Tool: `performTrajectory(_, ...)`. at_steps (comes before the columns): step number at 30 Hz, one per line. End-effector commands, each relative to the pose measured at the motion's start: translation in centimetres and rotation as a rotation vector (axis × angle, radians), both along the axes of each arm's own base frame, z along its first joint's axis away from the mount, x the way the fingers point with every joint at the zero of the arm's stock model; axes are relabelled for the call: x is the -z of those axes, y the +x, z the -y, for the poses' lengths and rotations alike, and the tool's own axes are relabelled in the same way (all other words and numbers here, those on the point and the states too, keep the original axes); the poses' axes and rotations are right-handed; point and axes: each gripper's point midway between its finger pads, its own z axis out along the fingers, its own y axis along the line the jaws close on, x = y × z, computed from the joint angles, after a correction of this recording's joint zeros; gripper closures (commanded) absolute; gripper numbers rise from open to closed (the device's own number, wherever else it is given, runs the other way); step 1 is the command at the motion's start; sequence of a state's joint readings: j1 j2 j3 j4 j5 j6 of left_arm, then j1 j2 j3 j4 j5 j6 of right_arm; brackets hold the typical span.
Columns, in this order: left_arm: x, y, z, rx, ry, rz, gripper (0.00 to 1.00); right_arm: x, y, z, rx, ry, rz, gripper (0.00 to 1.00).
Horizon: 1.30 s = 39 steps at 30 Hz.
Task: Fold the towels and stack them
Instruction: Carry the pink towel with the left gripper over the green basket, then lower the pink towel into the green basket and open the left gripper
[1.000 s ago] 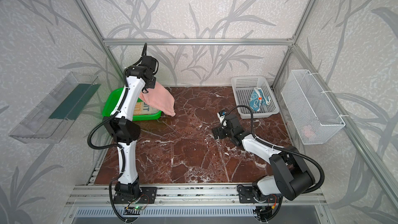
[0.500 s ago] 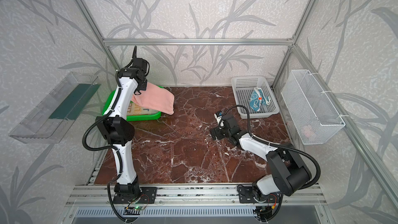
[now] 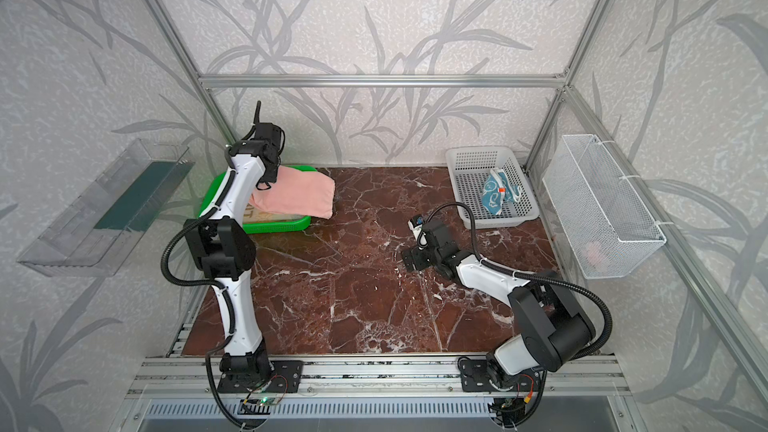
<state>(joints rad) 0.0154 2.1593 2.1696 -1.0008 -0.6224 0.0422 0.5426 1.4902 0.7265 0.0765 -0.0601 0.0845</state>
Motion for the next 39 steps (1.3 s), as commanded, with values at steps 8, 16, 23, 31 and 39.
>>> performTrajectory(8, 2.8, 1.3, -2.6, -0.059, 0.145, -0.008, 1.0, -0.5, 0.2, -0.4, -0.008, -0.019, 0.012, 0.01)
performTrajectory(16, 5.1, 1.7, -4.9, -0.087, 0.199, -0.039, 1.0, -0.6, -0.1, -0.6, -0.018, -0.027, 0.012, 0.01)
performTrajectory(23, 6.9, 1.9, -5.6, -0.101, 0.173, -0.046, 1.0, -0.4, -0.3, -0.9, -0.03, -0.035, 0.008, 0.01)
performTrajectory(31, 7.1, 2.2, -6.4, -0.111, 0.179, -0.048, 1.0, -0.1, -0.6, -1.3, -0.046, -0.057, -0.001, 0.01)
performTrajectory(39, 6.9, 1.8, -7.7, -0.131, 0.226, -0.061, 1.0, 0.0, -0.5, -1.7, -0.054, -0.063, -0.006, 0.01)
